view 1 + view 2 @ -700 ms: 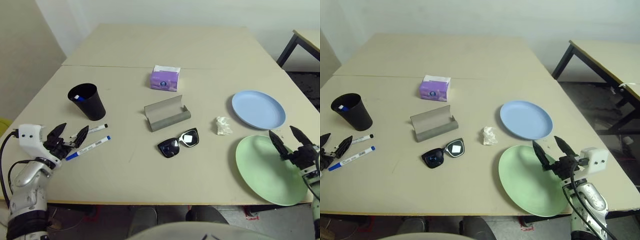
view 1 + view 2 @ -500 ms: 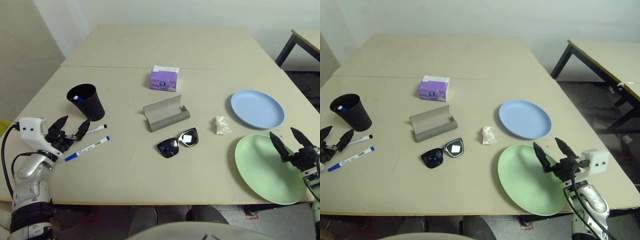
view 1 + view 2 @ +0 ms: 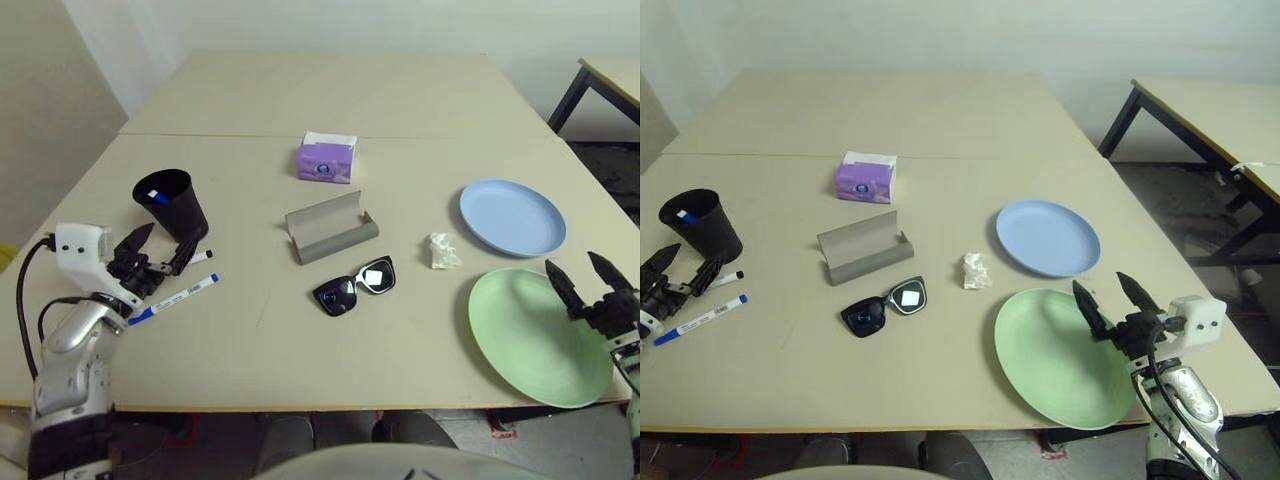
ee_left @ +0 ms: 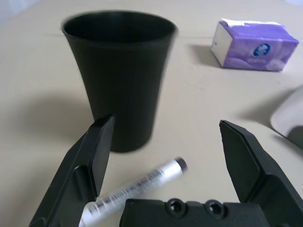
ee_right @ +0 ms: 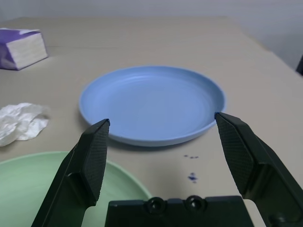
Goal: Organize and tidy the items on the table.
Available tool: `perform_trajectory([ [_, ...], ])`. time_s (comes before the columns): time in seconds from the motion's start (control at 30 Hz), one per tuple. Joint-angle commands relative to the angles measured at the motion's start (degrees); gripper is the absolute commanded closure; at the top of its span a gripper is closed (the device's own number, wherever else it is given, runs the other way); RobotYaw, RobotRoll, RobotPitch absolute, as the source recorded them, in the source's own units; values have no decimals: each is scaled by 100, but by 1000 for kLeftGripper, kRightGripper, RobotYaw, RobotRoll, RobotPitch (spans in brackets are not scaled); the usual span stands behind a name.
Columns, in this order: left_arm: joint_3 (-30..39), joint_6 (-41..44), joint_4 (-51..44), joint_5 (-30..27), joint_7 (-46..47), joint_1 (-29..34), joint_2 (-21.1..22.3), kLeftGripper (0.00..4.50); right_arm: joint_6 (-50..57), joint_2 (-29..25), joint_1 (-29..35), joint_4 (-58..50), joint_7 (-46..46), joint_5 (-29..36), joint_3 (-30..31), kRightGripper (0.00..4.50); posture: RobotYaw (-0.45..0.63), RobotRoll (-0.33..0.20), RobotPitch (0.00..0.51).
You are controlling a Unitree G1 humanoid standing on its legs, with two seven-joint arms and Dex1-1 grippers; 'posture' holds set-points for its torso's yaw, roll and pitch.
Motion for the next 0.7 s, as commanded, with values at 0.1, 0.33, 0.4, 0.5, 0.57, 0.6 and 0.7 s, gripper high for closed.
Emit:
perform_trajectory([
  [0.1,62,187,-236,-86,63,178,-10,40,33,-79,26,119,56,-1,-36,0,-60,0,34],
  [0.33,79,129,83,-189,-373,236,168,40,-3,-191,-187,393,51,-47,-18,0,-52,0,29],
  [0.4,-33,128,209,-266,-740,188,275,40,-13,-189,-216,413,38,-57,-7,0,-59,0,28],
  [0.5,-219,102,376,-368,-1392,119,439,40,-35,-161,-200,399,27,-72,2,0,-62,0,25],
  [0.57,-336,50,482,-425,-1835,62,543,40,-48,-135,-152,345,20,-73,3,0,-73,0,21],
  [0.6,-408,11,529,-446,-2079,33,598,40,-54,-126,-125,318,13,-71,-1,0,-75,0,20],
  [0.7,-606,-193,655,-422,-2680,-35,744,40,-67,-96,-24,225,-15,-49,-29,0,-92,0,13],
])
